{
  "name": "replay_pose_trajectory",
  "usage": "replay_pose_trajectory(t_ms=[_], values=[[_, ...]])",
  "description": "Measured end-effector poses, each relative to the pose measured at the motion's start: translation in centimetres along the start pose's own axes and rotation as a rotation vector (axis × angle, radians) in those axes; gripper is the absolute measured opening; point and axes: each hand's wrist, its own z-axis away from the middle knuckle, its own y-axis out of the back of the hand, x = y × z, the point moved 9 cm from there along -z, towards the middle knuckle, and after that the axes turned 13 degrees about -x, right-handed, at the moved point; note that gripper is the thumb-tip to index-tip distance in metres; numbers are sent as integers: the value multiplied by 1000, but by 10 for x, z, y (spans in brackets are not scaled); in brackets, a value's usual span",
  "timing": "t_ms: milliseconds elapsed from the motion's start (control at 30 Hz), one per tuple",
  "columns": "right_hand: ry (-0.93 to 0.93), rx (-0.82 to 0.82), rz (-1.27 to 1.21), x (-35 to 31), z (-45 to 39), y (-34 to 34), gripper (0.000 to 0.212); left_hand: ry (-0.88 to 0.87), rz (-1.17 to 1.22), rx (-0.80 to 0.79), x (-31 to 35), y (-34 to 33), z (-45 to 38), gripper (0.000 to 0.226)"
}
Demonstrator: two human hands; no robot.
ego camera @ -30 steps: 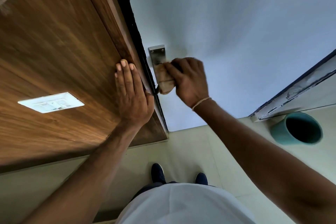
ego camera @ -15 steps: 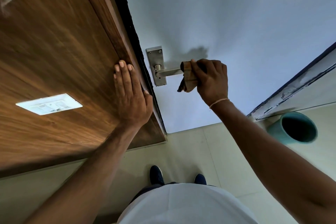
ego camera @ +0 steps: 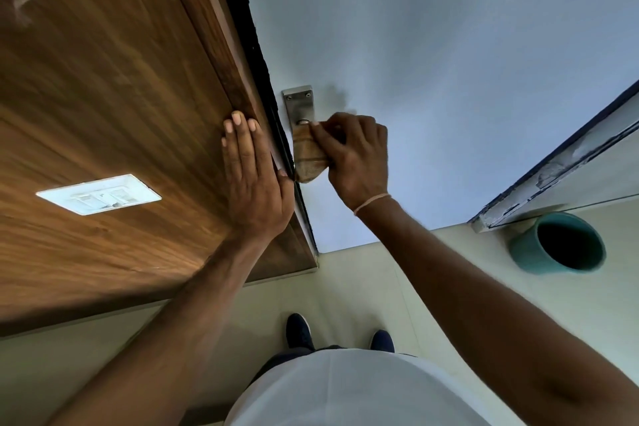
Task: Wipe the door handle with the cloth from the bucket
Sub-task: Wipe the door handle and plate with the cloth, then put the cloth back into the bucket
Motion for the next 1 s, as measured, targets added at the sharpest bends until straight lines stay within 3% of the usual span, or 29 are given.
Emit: replay_pose_trajectory(t_ms=[200,367,433,500,600,667,800,1000], values=[[146,12,161,9,7,-27,51,-20,-35,-20,-4,2,3,85],[-146,50,134,65,26,-9,59,13,-55,-52,-2,-1,1,90],[-389,-4,78,88,35,-15,62,32,-50,-67,1,-1,1,91],[-767,-84,-216,117,58,-31,53,39,-26,-84,9,0,2,91],[-1223,-85,-1243,107,98,-64,20,-21,21,-137,30,-7,7,86],[-1233,-149,-1543,83,107,-70,20,-128,117,-193,47,-18,9,79],[-1032,-190,-1813,62,104,-50,45,-240,480,-326,68,-44,4,62],[-925,-101,-1947,63,111,-19,49,229,1074,-754,81,-88,-10,45]])
